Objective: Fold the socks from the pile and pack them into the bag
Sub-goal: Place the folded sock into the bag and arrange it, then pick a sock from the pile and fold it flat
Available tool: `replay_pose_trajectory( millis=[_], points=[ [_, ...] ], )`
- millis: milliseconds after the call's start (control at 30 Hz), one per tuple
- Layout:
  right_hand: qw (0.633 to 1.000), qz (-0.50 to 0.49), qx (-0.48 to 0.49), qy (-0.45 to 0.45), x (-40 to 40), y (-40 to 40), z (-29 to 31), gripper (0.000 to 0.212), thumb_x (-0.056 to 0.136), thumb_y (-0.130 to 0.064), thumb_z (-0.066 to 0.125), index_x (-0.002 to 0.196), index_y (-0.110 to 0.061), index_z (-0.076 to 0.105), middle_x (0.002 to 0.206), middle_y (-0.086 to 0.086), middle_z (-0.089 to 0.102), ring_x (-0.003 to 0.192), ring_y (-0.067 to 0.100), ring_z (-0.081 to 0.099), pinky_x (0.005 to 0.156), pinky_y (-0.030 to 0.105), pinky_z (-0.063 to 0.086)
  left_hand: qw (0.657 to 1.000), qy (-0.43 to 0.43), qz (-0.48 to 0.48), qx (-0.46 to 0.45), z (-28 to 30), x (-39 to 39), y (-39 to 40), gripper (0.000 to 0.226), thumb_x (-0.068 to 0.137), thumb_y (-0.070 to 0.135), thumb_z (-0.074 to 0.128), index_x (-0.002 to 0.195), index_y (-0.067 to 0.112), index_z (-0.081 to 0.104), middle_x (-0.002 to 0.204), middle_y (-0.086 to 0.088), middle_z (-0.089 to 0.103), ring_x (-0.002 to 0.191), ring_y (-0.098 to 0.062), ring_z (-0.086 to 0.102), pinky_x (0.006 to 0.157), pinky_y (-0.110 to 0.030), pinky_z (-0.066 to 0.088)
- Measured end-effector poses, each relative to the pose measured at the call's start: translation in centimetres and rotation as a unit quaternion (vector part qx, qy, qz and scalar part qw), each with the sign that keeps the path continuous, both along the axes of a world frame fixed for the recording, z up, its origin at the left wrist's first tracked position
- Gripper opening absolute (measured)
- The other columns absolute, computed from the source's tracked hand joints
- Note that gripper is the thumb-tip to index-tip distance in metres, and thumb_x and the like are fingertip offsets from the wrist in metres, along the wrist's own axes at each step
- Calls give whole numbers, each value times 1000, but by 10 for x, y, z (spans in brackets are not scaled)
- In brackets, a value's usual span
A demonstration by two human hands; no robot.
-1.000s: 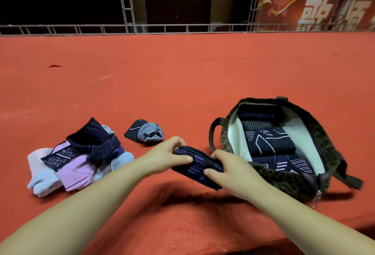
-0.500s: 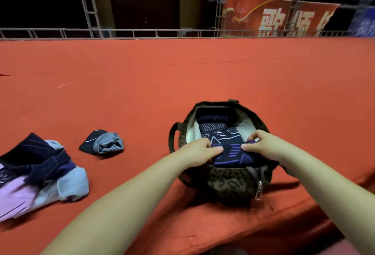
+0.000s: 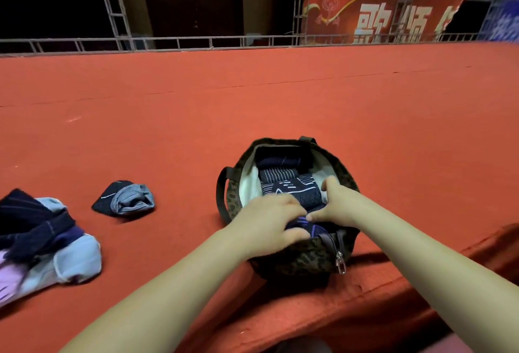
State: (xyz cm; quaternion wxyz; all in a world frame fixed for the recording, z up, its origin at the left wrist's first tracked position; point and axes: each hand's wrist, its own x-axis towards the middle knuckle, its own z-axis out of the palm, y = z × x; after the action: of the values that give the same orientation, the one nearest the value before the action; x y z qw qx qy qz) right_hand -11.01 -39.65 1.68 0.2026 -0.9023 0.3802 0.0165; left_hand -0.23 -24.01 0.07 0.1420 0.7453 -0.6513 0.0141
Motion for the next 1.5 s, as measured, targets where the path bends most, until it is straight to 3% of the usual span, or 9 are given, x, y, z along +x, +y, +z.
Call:
replay_pose_trajectory(
  millis=[167,333,567,867,967,1067,1167,1367,1500],
  points=[
    [999,17,3,-36,-6,-4,3,98,68,-43,79,144,-23,20,136,10,45,116,27,53,91,36,46,992,17,-5,127,-15,-5,-3,60,89,65,36,135,28,48,135,7,47,125,-16,42,102,-41,39],
    [991,46,-32,-125,5,15,19,84,74,-41,73,143,-25,28,142,4,40,127,21,45,101,38,41,995,88,4,43,-4,18,14,45,88,60,40,115,31,60,119,13,58,111,-7,52,95,-37,44],
    [968,170,-13,-184,69,94,17,45,83,-39,65,124,-23,55,125,-5,53,120,14,47,98,29,38,958,233,159,-52,-14,91,92,23,88,47,51,98,31,65,99,15,63,98,-6,57,91,-30,44],
    [962,213,131,-114,191,174,-88,23,86,-34,64,104,-20,63,108,-3,65,104,15,60,90,27,44,829,390,377,-135,-99,184,173,21,87,35,54,73,22,63,77,6,67,77,-12,61,79,-34,47],
    [970,139,143,-137,227,181,-121,23,87,-35,61,107,-24,61,96,-10,62,100,13,60,89,31,45,783,438,399,-191,-118,199,178,11,82,37,55,79,30,63,74,11,66,79,-13,64,77,-35,51],
    [967,84,137,-198,262,178,-129,14,84,-46,58,90,-34,57,85,-12,62,90,15,63,84,36,50,707,492,406,-306,-119,206,168,10,90,21,55,97,26,60,75,8,60,69,-11,60,67,-34,51],
    [937,56,202,-278,305,172,-135,33,72,-66,49,80,-35,56,83,-5,67,81,20,67,80,47,53,670,519,387,-363,-117,213,165,13,92,11,53,91,23,57,77,3,57,64,-4,57,58,-27,49],
    [899,103,272,-327,374,189,-131,47,96,-43,47,134,-15,46,122,-8,51,111,5,46,98,24,34,612,578,368,-394,-114,225,167,16,96,11,47,90,20,58,81,-1,59,67,-8,55,55,-25,49],
    [910,167,267,-268,385,192,-137,44,91,-40,57,128,-17,51,120,-5,55,111,9,52,96,25,39,623,560,374,-399,-116,226,168,17,96,14,48,83,20,56,72,3,57,59,-6,52,46,-19,42]
  ],
)
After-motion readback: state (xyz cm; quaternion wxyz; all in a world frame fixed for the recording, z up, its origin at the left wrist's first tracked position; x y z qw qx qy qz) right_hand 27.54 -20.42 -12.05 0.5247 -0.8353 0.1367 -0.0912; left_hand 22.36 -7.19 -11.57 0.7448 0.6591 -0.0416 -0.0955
